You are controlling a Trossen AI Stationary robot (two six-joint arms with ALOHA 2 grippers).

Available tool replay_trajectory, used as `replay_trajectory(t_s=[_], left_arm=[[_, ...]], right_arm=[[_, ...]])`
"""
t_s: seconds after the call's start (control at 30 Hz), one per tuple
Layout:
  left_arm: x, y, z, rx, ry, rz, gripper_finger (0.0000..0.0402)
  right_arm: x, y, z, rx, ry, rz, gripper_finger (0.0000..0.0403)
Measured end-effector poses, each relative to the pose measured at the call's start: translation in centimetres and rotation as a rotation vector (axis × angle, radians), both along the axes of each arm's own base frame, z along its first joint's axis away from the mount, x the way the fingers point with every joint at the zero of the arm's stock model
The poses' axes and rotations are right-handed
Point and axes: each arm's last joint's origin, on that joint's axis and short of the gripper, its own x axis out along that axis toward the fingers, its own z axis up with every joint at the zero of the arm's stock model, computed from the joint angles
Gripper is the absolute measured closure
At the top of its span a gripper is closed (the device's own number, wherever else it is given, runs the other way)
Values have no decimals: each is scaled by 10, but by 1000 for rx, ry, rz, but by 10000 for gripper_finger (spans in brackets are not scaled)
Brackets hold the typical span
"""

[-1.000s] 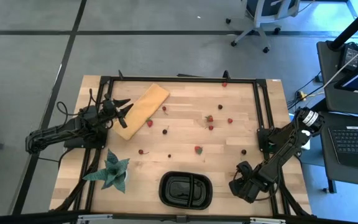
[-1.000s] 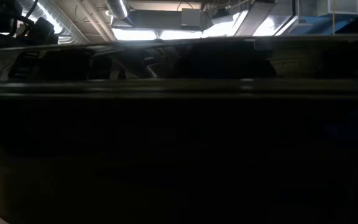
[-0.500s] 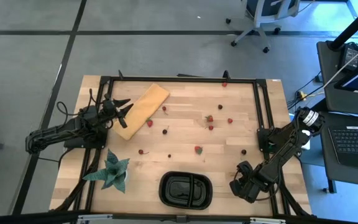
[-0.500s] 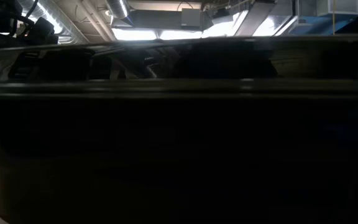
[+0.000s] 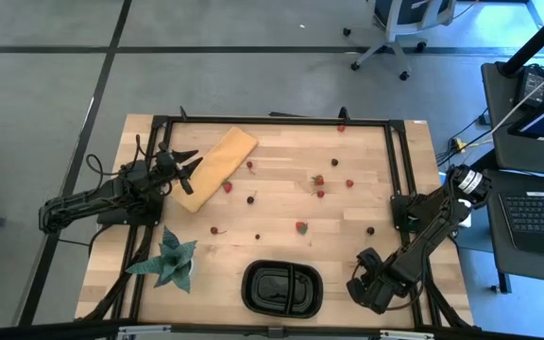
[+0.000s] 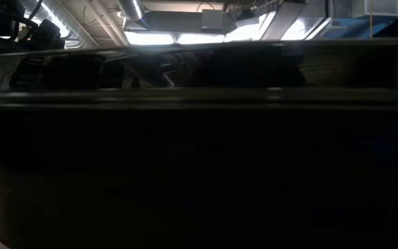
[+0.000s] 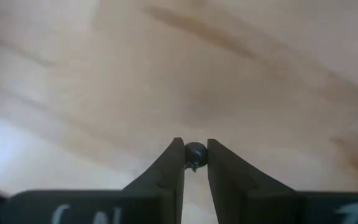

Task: Pick and placing Produce into tupperware
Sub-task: Put the right blueberry into the black container

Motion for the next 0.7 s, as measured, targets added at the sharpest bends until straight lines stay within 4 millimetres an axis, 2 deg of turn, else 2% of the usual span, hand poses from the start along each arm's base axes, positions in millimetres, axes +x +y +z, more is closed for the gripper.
replay_trajectory(t_s=[0.3,0.7], left_arm=[[0,0,0,0,0,0,276],[0,0,0,-1,-2,0,276]], right_arm=[[38,3,33,88,-128,130,344],[99,-29,75,41,-369,317,345]])
